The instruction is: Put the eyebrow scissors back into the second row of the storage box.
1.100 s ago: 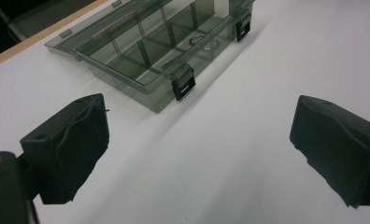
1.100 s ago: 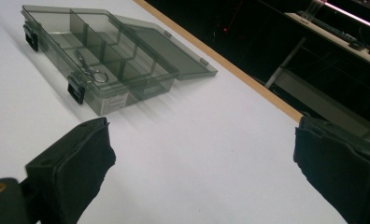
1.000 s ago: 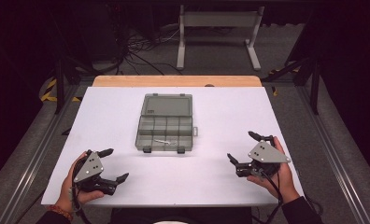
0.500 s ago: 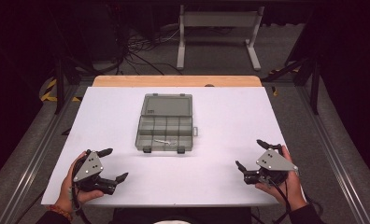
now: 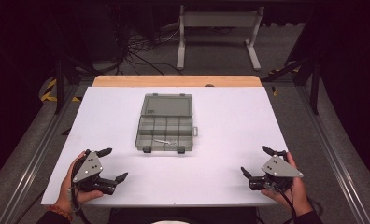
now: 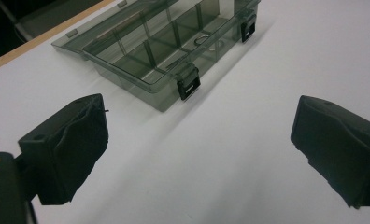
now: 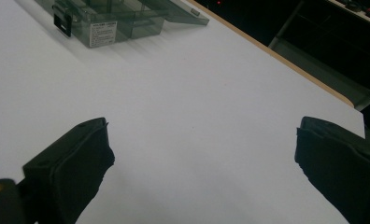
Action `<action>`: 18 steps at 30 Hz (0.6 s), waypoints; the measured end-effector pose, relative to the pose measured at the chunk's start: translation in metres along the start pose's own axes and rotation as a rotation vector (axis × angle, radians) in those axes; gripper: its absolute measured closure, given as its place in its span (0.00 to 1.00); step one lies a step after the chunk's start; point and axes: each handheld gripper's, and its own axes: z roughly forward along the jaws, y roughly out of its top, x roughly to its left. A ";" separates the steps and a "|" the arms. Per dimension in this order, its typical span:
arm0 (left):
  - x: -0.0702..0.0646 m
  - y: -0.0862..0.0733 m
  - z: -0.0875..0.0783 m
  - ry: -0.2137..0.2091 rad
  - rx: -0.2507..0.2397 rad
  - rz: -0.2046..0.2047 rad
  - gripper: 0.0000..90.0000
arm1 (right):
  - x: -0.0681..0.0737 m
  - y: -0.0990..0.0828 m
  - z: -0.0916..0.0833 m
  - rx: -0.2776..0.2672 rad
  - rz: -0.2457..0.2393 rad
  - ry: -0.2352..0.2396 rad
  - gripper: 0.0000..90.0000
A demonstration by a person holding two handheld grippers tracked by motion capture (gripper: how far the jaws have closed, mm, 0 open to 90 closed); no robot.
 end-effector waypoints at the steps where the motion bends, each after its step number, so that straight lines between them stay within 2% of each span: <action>1: -0.001 0.000 0.000 -0.003 0.000 -0.007 0.06 | 0.000 0.000 -0.001 -0.008 -0.003 -0.004 0.04; 2: -0.001 0.000 0.000 0.000 0.001 0.004 0.06 | 0.000 0.001 -0.001 -0.008 -0.008 -0.005 0.04; 18: -0.003 0.000 -0.005 0.003 -0.006 0.016 0.05 | 0.007 0.005 0.001 -0.006 -0.018 0.004 0.04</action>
